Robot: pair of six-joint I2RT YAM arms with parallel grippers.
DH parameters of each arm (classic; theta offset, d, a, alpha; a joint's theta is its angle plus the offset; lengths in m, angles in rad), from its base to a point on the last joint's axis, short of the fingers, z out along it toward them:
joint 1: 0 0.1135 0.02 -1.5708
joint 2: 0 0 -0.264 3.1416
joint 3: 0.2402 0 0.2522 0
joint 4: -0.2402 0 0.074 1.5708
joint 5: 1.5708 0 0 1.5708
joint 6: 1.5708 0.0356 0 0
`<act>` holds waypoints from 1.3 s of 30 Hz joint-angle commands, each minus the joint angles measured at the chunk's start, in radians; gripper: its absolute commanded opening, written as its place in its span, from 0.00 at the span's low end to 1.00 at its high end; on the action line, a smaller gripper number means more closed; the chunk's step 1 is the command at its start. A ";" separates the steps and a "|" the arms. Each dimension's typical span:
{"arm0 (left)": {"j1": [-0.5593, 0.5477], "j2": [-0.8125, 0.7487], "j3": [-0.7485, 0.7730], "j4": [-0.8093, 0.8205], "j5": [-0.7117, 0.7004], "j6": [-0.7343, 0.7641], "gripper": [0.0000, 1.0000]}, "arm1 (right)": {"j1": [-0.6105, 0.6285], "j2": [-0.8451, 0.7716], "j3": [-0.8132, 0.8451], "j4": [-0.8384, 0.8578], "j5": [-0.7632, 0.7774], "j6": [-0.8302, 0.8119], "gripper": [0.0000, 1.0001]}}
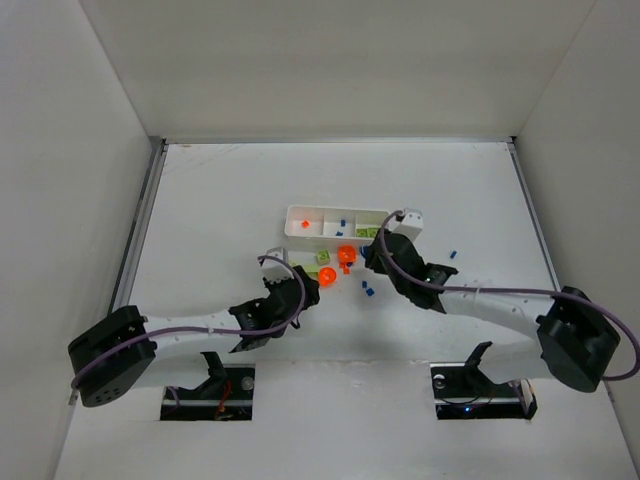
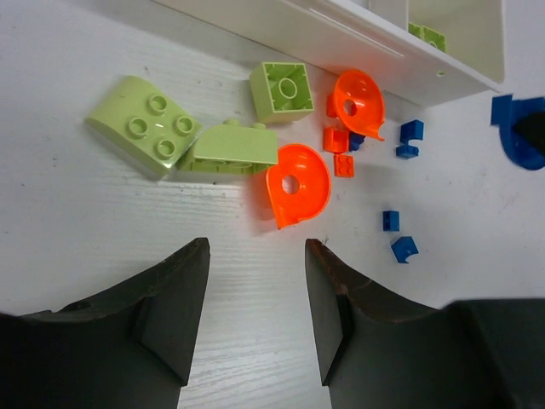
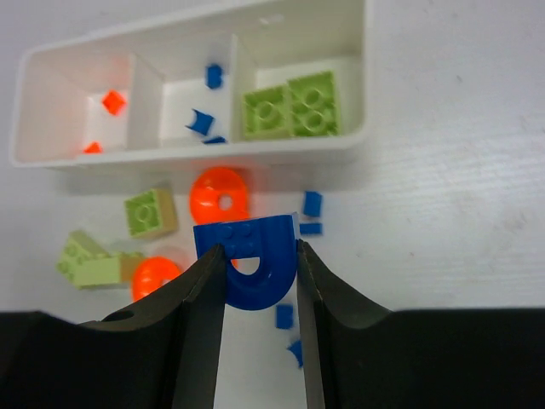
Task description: Sort the legos into containers by color
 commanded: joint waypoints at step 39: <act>0.067 0.341 0.074 0.285 0.067 -0.105 0.37 | 0.031 0.026 -0.018 0.233 -0.034 -0.077 0.56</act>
